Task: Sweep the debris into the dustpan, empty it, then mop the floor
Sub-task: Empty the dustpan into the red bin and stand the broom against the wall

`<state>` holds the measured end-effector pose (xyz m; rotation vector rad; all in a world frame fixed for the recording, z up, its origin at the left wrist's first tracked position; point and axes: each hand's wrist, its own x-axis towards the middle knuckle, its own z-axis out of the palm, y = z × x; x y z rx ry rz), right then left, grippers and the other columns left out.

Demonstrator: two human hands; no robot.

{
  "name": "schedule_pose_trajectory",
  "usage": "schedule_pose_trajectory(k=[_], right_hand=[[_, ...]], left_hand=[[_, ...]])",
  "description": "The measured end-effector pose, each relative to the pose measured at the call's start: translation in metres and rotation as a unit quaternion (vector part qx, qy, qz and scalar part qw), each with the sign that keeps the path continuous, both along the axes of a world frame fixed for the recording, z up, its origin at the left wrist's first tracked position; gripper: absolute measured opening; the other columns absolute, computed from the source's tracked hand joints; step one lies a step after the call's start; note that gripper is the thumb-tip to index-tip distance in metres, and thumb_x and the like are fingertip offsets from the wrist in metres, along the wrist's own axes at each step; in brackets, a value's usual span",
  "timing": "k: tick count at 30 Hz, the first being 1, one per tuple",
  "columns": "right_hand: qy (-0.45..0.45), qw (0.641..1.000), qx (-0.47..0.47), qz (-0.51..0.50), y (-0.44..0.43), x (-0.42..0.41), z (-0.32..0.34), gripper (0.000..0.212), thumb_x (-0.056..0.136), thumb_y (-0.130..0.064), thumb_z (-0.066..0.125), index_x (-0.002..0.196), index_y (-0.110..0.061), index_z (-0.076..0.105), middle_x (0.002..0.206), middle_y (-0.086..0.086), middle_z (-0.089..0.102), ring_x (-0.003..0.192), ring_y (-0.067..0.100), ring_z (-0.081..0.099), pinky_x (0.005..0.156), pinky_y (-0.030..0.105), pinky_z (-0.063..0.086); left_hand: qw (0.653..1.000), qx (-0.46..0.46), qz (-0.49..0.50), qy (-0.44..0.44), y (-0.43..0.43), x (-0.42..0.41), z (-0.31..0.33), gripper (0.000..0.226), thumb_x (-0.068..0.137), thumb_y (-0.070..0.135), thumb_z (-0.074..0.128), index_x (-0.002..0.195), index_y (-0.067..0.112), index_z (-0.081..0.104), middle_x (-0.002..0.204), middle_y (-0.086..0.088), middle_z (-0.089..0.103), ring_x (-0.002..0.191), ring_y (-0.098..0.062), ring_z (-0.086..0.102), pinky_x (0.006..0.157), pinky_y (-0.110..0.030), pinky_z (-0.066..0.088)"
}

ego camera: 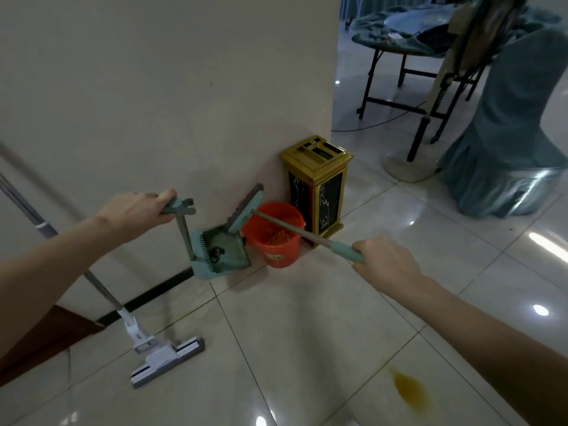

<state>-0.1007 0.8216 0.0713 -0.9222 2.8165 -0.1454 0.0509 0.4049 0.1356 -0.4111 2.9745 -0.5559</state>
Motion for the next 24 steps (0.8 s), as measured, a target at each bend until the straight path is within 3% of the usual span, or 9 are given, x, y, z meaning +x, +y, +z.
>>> schedule_pose_trajectory(k=[3, 9, 15, 20, 24], right_hand=[[0.004, 1.000, 0.002, 0.003, -0.027, 0.020, -0.002, 0.017, 0.086, -0.021, 0.057, 0.101, -0.020, 0.064, 0.078, 0.001, 0.059, 0.070, 0.021, 0.060, 0.054, 0.031, 0.048], [-0.004, 0.999, 0.024, -0.024, -0.082, 0.068, -0.010, 0.016, 0.085, -0.019, 0.058, 0.100, -0.021, 0.064, 0.077, 0.001, 0.057, 0.069, 0.022, 0.059, 0.058, 0.033, 0.052], [-0.020, 0.996, 0.080, -0.046, -0.117, 0.107, -0.024, 0.010, 0.089, -0.025, 0.056, 0.099, -0.024, 0.060, 0.073, -0.004, 0.052, 0.065, 0.016, 0.055, 0.047, 0.024, 0.034], [-0.003, 0.993, 0.107, -0.052, -0.128, 0.119, -0.035, 0.012, 0.088, -0.026, 0.054, 0.095, -0.025, 0.063, 0.071, -0.007, 0.057, 0.062, 0.011, 0.057, 0.057, 0.026, 0.053], [-0.013, 0.990, 0.130, -0.053, -0.130, 0.107, -0.037, 0.013, 0.091, -0.030, 0.053, 0.100, -0.029, 0.062, 0.073, -0.008, 0.059, 0.060, 0.008, 0.058, 0.060, 0.022, 0.055]], left_hand=[[1.000, 0.023, 0.005, -0.011, -0.021, 0.022, -0.017, 0.029, 0.096, 0.044, 0.042, 0.116, 0.023, 0.035, 0.099, -0.006, 0.064, 0.075, -0.029, 0.063, 0.056, -0.034, 0.046], [0.999, 0.041, -0.010, -0.028, -0.075, 0.056, -0.055, 0.031, 0.097, 0.043, 0.041, 0.119, 0.022, 0.036, 0.101, -0.005, 0.065, 0.078, -0.026, 0.064, 0.053, -0.033, 0.043], [0.994, 0.057, -0.045, -0.075, -0.120, 0.066, -0.088, 0.038, 0.097, 0.046, 0.037, 0.128, 0.023, 0.033, 0.111, -0.005, 0.063, 0.087, -0.028, 0.064, 0.057, -0.031, 0.041], [0.987, 0.050, -0.097, -0.121, -0.139, 0.058, -0.109, 0.040, 0.098, 0.046, 0.034, 0.131, 0.023, 0.030, 0.112, -0.004, 0.061, 0.090, -0.026, 0.064, 0.065, -0.034, 0.046], [0.981, 0.053, -0.119, -0.143, -0.150, 0.039, -0.124, 0.038, 0.099, 0.045, 0.033, 0.129, 0.022, 0.031, 0.110, -0.005, 0.060, 0.089, -0.026, 0.064, 0.066, -0.034, 0.047]])
